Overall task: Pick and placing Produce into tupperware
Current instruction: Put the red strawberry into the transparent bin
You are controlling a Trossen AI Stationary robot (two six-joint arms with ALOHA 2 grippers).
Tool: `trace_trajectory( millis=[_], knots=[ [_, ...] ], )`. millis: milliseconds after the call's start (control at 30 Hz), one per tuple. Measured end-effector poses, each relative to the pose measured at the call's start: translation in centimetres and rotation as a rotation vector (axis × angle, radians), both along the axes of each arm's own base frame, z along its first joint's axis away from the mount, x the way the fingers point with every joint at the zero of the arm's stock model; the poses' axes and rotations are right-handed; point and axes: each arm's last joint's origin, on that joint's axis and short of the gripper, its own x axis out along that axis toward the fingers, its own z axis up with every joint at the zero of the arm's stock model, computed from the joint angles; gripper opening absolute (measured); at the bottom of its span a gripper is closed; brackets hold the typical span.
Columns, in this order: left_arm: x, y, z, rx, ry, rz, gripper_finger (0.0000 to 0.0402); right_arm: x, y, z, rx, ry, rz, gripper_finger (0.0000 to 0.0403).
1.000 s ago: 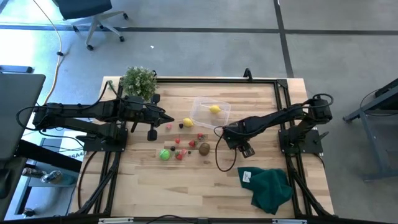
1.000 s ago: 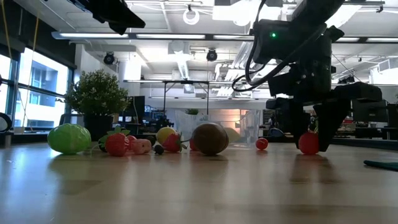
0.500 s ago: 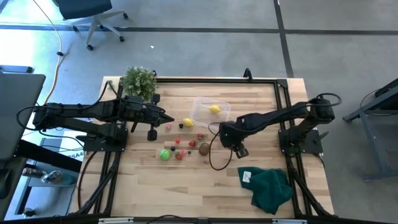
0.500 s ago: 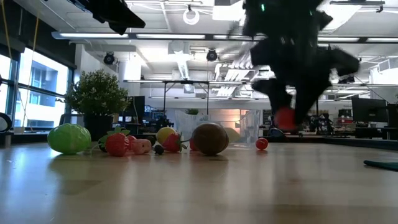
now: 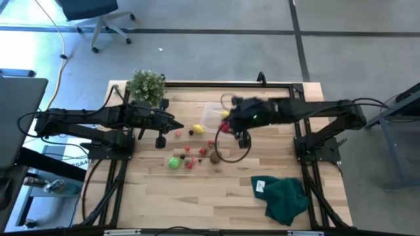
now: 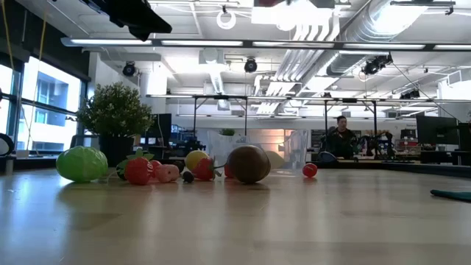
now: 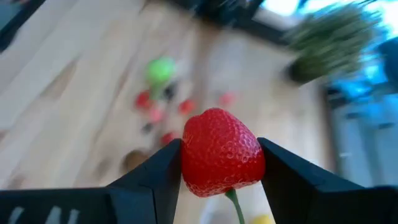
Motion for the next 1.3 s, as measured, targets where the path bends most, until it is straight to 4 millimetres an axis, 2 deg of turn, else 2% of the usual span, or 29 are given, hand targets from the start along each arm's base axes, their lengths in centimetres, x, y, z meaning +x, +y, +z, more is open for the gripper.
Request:
trace_trajectory(
  millis=[133,267,367,533,667,867,1100,1300],
  knots=[
    [0.0,0.0,0.0,0.0,0.0,0.0,0.0005,-0.6,-0.5,4.3,-0.041,-0.129,-0.081,0.0179],
    [0.0,0.0,0.0,0.0,0.0,0.0,0.0005,-1.2,-1.6,6.8,-0.021,-0.205,-0.14,0.0179],
    [0.0,0.0,0.0,0.0,0.0,0.0,0.0005,-1.5,-3.1,7.4,0.017,-0.226,-0.216,0.0179],
    [0.0,0.0,0.0,0.0,0.0,0.0,0.0005,-1.3,-6.4,6.2,0.08,-0.163,-0.354,0.0179],
    [0.0,0.0,0.0,0.0,0.0,0.0,0.0005,-0.2,-9.5,3.4,0.175,-0.006,-0.427,0.0179],
    [0.0,0.0,0.0,0.0,0.0,0.0,0.0005,2.7,-12.8,-2.8,0.296,0.287,-0.475,0.0179],
    [0.0,0.0,0.0,0.0,0.0,0.0,0.0005,7.0,-14.3,-10.4,0.324,0.505,-0.444,0.0179],
    [0.0,0.0,0.0,0.0,0.0,0.0,0.0005,9.0,-14.7,-16.1,0.396,0.651,-0.409,0.0179]
  ],
)
